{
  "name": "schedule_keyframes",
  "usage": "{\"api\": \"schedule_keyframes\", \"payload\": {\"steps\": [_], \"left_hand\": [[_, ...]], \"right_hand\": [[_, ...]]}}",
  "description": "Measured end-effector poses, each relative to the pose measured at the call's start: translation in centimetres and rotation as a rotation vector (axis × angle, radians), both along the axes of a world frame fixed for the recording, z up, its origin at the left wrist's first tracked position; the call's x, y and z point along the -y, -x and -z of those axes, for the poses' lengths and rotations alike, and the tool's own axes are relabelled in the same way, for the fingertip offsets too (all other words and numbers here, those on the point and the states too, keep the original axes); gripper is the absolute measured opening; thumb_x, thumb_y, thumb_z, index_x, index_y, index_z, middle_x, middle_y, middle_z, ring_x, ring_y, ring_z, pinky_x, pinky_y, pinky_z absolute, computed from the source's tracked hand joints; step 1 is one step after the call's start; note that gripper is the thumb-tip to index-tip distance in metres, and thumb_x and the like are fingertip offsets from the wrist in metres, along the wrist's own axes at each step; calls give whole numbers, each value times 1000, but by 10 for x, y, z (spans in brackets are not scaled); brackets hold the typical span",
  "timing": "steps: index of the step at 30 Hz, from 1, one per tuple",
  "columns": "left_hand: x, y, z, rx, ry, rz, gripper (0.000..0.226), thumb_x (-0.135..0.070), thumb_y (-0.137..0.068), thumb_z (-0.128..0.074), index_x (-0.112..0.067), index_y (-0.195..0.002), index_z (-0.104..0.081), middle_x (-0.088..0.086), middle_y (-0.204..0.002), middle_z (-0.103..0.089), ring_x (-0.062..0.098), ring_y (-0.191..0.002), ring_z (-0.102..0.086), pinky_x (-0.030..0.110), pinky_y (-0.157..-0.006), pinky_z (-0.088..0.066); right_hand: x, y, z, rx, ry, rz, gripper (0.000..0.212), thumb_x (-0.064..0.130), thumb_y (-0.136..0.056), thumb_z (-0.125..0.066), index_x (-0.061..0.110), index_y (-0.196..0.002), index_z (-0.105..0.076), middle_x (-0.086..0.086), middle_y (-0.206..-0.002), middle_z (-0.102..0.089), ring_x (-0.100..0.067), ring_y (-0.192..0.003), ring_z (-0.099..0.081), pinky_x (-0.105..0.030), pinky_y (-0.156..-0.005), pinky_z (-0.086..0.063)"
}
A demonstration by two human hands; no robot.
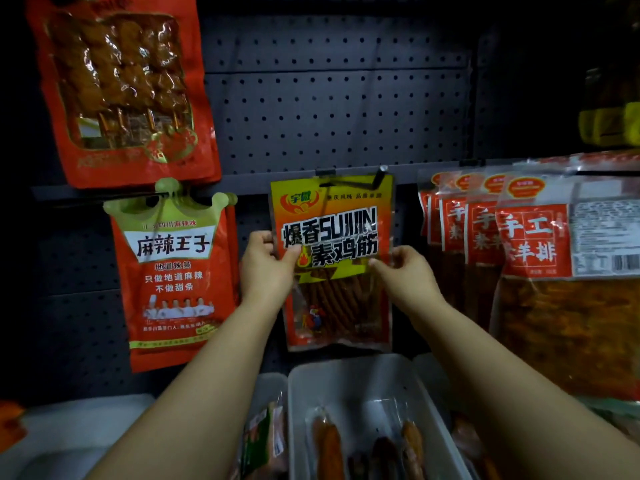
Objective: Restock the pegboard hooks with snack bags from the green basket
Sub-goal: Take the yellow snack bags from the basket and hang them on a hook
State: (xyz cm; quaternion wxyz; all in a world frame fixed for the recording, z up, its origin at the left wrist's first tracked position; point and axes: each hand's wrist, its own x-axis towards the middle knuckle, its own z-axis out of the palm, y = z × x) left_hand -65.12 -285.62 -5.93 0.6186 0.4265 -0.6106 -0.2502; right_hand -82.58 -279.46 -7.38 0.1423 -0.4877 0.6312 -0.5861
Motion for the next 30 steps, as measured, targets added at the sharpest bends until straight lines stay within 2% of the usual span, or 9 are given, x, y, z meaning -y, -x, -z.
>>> {"api": "schedule_keyframes", "payload": {"steps": [3,7,10,16,20,22,24,28,30], "left_hand": [[3,-9,31,25,-73,29,21,-14,-83,-70,-13,-97,-55,9,-95,-68,25,-88,-66,40,-83,-53],[3,-13,50,0,-124,41,11,-20,-87,-67,-20,-79,-59,-2,-76,-65,17,-74,-62,27,-69,-49],[1,-9,51,8,-115,14,11,-20,-87,-66,-19,-80,-58,-3,-76,-63,12,-69,-59,24,-61,-45],[-29,-13,87,72,-119,-48,40,-9,-81,-71,-10,-113,-47,10,-117,-53,23,-102,-57,33,-85,-48],[-77,-15,111,81,-89,-4,66,-8,-81,-70,-9,-137,-35,9,-139,-35,23,-126,-45,40,-107,-40],[-107,-16,119,104,14,-17,62,-11,-82,-70,-17,-135,-38,0,-134,-34,12,-122,-41,23,-105,-36],[-141,-16,124,133,103,15,47,-15,-82,-69,-32,-120,-46,-11,-123,-36,2,-113,-41,4,-95,-31],[-209,9,139,120,28,353,25,-23,-79,-68,-43,-89,-57,-23,-91,-64,-6,-87,-60,6,-79,-42],[-242,32,164,87,-103,600,27,-22,-74,-64,-46,-84,-62,-24,-80,-67,-7,-72,-63,6,-67,-46]], "right_hand": [[-3,2,29,-39,-41,-20,18,32,-89,-63,15,-94,-64,-3,-89,-68,-19,-84,-63,-29,-72,-46],[1,3,45,8,-74,-7,24,27,-93,-60,17,-71,-57,-1,-70,-61,-19,-71,-57,-25,-56,-40],[3,1,48,37,-65,46,35,23,-91,-61,18,-61,-44,1,-61,-51,-21,-69,-51,-28,-62,-37],[-20,-7,79,39,-109,31,17,30,-88,-65,15,-87,-56,-2,-87,-63,-16,-80,-57,-26,-69,-41],[-59,-14,103,111,-118,11,40,29,-89,-65,13,-124,-54,7,-89,-60,0,-75,-54,-15,-60,-40],[-89,-14,110,98,-105,33,44,24,-89,-65,15,-130,-50,12,-88,-55,4,-76,-52,-9,-61,-42],[-129,-9,117,78,-87,25,33,21,-89,-65,20,-120,-54,9,-92,-59,5,-75,-54,-3,-62,-43],[-226,8,140,163,-41,46,13,20,-86,-66,24,-98,-67,0,-85,-71,-1,-72,-63,-13,-64,-49],[-273,21,164,216,-39,159,9,17,-85,-66,24,-90,-68,2,-78,-73,-2,-67,-62,-15,-62,-49]]}}
